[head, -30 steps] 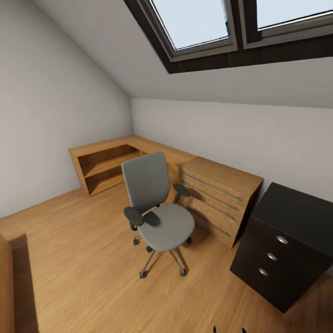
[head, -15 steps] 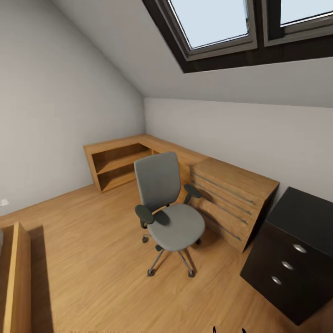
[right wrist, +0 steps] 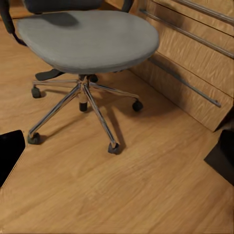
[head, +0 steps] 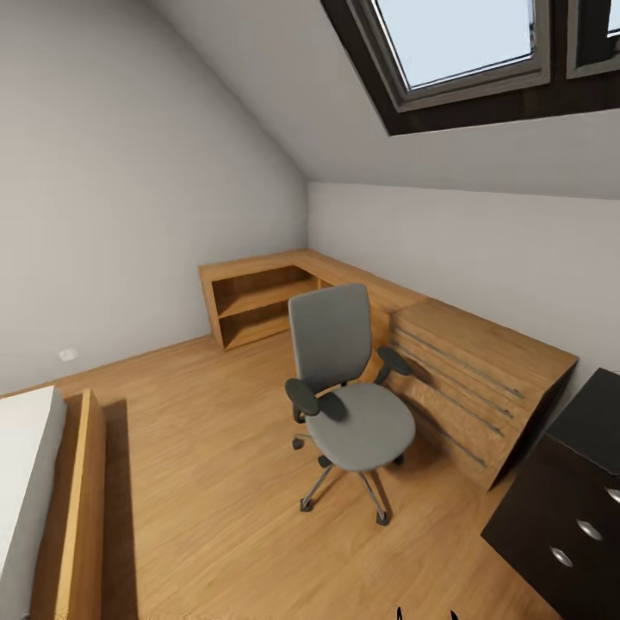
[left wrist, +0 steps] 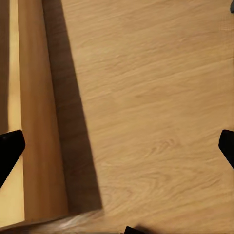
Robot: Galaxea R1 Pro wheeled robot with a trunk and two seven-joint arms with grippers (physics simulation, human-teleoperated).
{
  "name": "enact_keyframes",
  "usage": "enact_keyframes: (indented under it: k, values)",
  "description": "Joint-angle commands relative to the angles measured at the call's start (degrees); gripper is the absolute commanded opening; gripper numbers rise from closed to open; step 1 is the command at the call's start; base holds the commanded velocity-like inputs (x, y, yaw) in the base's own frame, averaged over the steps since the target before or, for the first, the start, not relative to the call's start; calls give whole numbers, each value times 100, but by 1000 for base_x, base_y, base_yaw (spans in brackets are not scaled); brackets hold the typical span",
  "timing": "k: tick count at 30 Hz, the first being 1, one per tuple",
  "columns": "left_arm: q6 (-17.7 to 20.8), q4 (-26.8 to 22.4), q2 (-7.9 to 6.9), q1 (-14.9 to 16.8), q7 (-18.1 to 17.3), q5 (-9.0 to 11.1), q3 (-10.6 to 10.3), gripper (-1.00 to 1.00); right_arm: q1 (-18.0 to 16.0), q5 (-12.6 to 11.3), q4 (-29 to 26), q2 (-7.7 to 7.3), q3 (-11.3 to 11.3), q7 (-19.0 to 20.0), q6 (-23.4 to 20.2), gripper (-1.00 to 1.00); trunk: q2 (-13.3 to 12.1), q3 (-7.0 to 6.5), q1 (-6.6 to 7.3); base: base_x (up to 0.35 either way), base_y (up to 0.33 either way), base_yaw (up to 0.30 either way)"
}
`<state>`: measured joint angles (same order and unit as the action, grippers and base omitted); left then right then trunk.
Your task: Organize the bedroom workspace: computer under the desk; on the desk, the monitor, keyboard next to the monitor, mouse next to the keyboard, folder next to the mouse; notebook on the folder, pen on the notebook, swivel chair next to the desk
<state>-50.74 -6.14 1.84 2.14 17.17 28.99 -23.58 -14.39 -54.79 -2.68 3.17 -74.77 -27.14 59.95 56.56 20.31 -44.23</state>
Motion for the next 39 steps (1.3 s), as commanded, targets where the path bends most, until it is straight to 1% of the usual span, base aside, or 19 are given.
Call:
enact_keyframes:
  k: [1,10,13,33,39]
  values:
    - [-11,3,0,5,33,28,-51,100,-2,-4,-4,-1,-48,-55,5,100,4,7,0,0,0,281]
    - [-11,1,0,5,49,34,-50,100,-2,3,-4,-1,-46,-55,5,100,4,7,0,3,0,281]
    - [-10,0,0,5,55,32,-45,100,-2,3,-4,-1,-46,-55,5,100,4,7,0,124,0,281]
    - [-10,-1,0,3,51,34,-45,100,-2,3,-4,-1,-49,-55,5,100,4,7,0,292,0,281]
    - [-13,0,0,5,51,33,-38,100,-2,3,-2,-1,-47,-55,5,100,4,7,0,137,0,281]
